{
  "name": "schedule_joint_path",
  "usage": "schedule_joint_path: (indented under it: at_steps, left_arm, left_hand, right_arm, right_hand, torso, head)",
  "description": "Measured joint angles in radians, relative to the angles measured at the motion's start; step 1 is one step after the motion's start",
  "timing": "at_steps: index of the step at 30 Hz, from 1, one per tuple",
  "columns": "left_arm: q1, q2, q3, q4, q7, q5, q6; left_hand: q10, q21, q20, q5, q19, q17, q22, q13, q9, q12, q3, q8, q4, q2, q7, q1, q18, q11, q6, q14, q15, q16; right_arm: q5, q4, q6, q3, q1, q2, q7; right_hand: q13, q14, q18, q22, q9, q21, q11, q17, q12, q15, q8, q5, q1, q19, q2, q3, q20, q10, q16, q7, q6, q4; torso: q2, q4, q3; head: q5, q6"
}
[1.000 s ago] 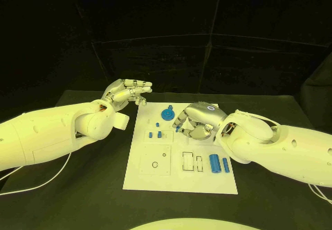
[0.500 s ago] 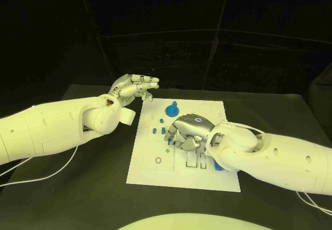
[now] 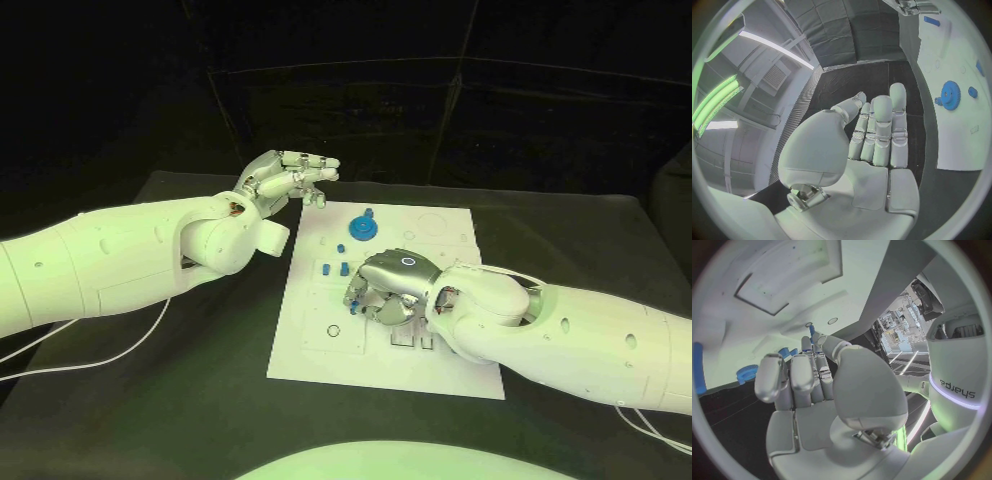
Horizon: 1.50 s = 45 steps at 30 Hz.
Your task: Assemble the parts on the task board
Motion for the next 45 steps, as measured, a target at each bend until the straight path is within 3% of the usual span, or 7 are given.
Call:
schedule_joint_path:
  at_steps: [21,38,45]
  left_arm:
    - [0.0,-0.002,0.0,0.0,-0.004,0.0,0.003]
    - [0.0,-0.004,0.0,0.001,-0.008,0.0,0.006]
    - [0.0,-0.005,0.0,0.001,-0.009,0.0,0.007]
  left_hand:
    - [0.0,-0.004,0.0,0.0,0.0,-0.003,-0.002,-0.001,0.0,0.0,-0.003,0.0,0.003,0.0,0.001,0.0,0.0,0.0,-0.001,-0.004,0.004,0.0]
    - [-0.004,-0.004,0.0,0.0,0.0,-0.006,-0.003,-0.001,0.0,0.004,-0.006,0.0,0.006,0.004,0.004,-0.004,0.0,0.004,-0.004,-0.003,0.004,0.001]
    - [-0.004,-0.004,0.0,0.0,0.0,-0.006,-0.003,-0.001,0.0,0.004,-0.006,0.0,0.006,0.004,0.004,-0.004,0.0,0.004,-0.004,-0.003,0.004,0.0]
  right_arm:
    - [-0.019,-0.02,0.011,-0.001,-0.006,0.02,-0.022]
    - [-0.029,-0.023,0.018,0.0,-0.008,0.03,-0.032]
    - [-0.035,-0.021,0.038,-0.001,-0.008,0.031,-0.037]
  right_hand:
    - [0.001,0.0,0.0,0.001,-0.001,0.0,0.0,0.0,0.0,0.0,-0.001,0.0,0.0,0.0,0.0,0.0,0.0,0.0,0.0,-0.001,-0.001,0.0]
    - [0.001,0.0,0.0,0.001,-0.002,0.0,0.004,-0.001,0.0,0.0,-0.001,0.0,-0.004,0.0,-0.004,0.0,0.0,-0.003,-0.001,-0.001,-0.001,0.0]
    - [0.0,0.0,0.0,0.002,-0.004,0.0,0.011,-0.008,-0.016,0.0,-0.009,0.017,-0.028,-0.001,-0.019,-0.021,0.001,-0.022,0.005,0.011,-0.014,0.007]
  torso:
    - [0.0,-0.0001,-0.0001]
    - [-0.002,0.0005,-0.0007]
    - [-0.002,0.0005,-0.0007]
  head:
    - [0.005,-0.011]
    - [0.006,-0.011]
    - [0.006,-0.013]
